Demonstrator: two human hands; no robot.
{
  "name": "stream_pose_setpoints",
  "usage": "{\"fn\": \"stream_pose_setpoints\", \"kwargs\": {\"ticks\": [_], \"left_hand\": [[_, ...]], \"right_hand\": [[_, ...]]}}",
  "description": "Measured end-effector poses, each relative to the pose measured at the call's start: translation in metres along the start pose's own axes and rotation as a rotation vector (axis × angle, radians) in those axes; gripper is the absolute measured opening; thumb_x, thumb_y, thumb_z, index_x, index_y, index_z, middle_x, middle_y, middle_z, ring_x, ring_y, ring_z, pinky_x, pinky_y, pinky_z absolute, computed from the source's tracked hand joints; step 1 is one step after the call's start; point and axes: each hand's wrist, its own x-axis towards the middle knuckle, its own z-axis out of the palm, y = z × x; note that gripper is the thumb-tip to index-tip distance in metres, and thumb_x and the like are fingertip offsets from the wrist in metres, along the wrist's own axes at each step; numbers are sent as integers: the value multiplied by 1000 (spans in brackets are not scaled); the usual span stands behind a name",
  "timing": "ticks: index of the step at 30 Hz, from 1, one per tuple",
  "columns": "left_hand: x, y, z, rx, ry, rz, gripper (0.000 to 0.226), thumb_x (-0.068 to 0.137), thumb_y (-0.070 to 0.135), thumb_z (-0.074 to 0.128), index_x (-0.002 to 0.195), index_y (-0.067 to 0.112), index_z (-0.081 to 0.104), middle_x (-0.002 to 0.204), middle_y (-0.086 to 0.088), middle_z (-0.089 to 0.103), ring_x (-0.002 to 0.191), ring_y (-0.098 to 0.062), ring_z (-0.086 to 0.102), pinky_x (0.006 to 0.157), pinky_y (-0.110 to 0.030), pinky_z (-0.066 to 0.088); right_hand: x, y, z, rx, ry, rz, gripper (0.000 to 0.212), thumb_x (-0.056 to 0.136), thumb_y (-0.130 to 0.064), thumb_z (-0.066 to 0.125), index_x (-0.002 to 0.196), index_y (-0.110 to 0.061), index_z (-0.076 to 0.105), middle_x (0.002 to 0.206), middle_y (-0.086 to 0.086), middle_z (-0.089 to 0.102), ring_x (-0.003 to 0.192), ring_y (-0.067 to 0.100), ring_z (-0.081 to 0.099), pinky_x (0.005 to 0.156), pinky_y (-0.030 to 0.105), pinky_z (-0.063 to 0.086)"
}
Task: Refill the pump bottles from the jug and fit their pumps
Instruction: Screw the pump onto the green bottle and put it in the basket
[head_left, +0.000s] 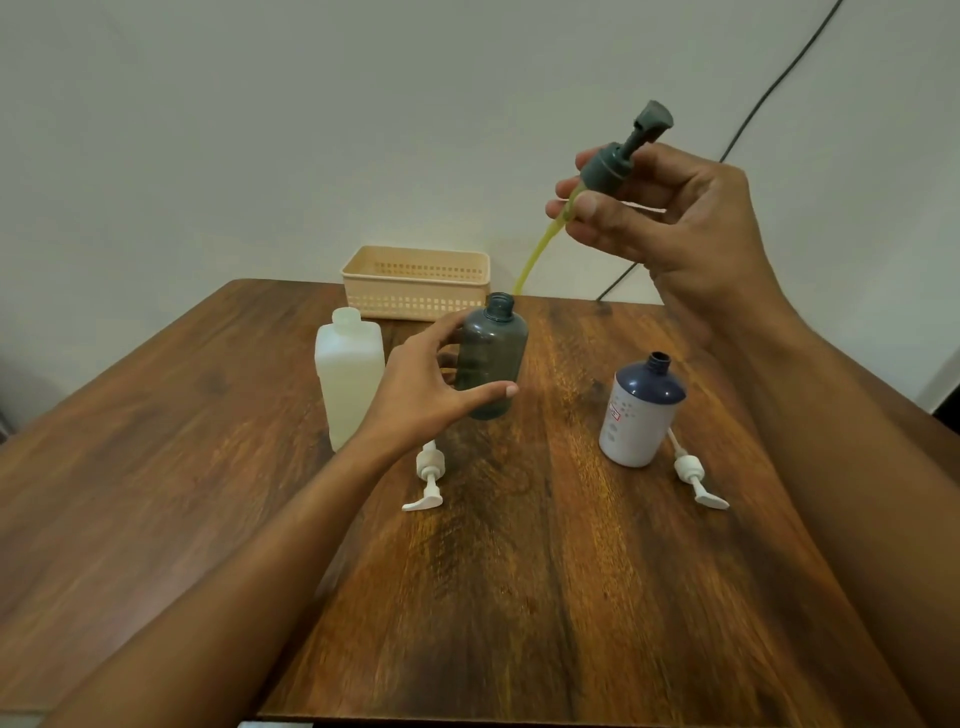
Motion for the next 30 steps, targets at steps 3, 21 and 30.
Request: {"fn": "stream_pose_setpoints", "kwargs": {"ticks": [3,21,30], "left_hand": [[0,0,0,3,-1,3,92,73,46,88,153,25,47,145,3,61,126,-19,64,98,-32,58],[0,1,3,23,-2,69,89,73,49,88,150,27,50,141,6,64,120,-12,64,95,-29,59],[1,3,4,23,8,81,90,72,50,88,150,26,50,141,6,64,123,-14,63,100,-31,56]], "right_hand": [[3,3,2,14,-9,16,43,96,-14,83,134,-1,69,121,11,82,113,31,80,98,41,64],[0,40,20,-225,-236,269,49,90,-24,88,135,-11,73,128,0,79,121,12,74,110,42,58],[2,52,20,-229,-297,308,44,88,-23,88,129,-14,77,124,-3,80,117,8,75,103,28,59]]}}
